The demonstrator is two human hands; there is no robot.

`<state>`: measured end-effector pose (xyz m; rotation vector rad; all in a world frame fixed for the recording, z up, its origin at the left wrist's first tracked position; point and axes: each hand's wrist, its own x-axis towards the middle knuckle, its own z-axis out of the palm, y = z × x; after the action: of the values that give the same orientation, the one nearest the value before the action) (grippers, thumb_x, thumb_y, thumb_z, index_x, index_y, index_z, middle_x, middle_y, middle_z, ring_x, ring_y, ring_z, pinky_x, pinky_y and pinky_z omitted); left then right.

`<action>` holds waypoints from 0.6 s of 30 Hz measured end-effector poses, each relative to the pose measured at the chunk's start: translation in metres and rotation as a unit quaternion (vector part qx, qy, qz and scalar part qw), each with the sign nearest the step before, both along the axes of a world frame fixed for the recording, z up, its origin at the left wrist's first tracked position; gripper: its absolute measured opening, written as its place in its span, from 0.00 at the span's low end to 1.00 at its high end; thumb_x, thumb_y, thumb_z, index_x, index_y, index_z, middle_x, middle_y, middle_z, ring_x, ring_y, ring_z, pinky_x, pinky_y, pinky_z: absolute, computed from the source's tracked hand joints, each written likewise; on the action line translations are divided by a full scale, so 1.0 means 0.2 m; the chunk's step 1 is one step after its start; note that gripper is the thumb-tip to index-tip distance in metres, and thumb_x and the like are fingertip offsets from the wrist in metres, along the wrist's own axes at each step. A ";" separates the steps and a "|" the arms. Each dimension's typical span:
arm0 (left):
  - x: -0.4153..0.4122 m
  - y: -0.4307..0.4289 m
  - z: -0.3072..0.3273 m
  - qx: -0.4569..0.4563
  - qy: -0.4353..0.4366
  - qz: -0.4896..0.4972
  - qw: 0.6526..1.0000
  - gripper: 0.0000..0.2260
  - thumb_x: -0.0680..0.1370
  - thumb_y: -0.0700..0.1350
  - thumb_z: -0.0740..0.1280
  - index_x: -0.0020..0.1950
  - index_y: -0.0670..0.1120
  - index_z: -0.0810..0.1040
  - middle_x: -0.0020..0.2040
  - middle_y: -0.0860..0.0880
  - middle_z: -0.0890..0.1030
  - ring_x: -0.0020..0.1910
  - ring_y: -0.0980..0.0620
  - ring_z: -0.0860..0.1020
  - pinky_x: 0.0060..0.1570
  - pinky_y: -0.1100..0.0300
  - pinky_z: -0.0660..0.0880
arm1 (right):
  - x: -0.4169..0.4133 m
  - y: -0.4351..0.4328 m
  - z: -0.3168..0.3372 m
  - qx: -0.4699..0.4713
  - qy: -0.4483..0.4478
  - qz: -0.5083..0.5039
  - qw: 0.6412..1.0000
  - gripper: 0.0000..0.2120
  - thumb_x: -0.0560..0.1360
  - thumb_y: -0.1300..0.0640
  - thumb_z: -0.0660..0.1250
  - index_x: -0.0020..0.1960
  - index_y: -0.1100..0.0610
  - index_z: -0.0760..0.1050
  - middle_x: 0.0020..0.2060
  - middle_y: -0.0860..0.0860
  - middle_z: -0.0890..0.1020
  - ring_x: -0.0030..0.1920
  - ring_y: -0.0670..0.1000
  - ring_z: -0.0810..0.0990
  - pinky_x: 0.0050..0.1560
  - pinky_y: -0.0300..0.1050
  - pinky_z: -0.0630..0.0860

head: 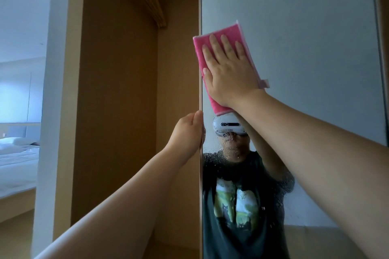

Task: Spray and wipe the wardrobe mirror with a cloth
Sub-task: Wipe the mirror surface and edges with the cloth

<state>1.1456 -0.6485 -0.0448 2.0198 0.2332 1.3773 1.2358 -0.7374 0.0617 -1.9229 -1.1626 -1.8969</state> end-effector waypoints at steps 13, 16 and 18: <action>-0.02 0.01 -0.04 -0.003 -0.013 -0.025 1.000 0.19 0.82 0.52 0.54 0.33 0.49 0.69 0.22 0.58 0.70 0.23 0.61 0.66 0.26 0.66 0.64 | -0.05 -0.01 -0.31 0.010 0.015 0.023 1.000 0.28 0.82 0.47 0.45 0.78 0.58 0.55 0.77 0.58 0.59 0.77 0.61 0.55 0.75 0.59 0.46; -0.03 0.00 -0.06 -0.004 -0.013 -0.035 0.999 0.19 0.82 0.52 0.54 0.34 0.48 0.72 0.23 0.58 0.72 0.24 0.61 0.68 0.26 0.68 0.65 | -0.05 -0.01 -0.42 0.010 0.014 0.022 1.000 0.28 0.82 0.47 0.44 0.78 0.58 0.55 0.77 0.59 0.59 0.77 0.62 0.55 0.76 0.60 0.48; -0.04 0.00 -0.10 -0.005 -0.009 -0.047 0.999 0.19 0.82 0.53 0.54 0.37 0.47 0.75 0.27 0.56 0.74 0.27 0.58 0.70 0.31 0.62 0.68 | -0.04 0.00 -0.50 0.008 0.013 0.019 1.000 0.28 0.82 0.47 0.43 0.78 0.59 0.54 0.77 0.59 0.59 0.77 0.62 0.55 0.76 0.61 0.49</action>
<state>1.1385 -0.6483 -0.0639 1.9831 0.1352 1.3325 1.2270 -0.7383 -0.0390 -1.8977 -1.1642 -1.8519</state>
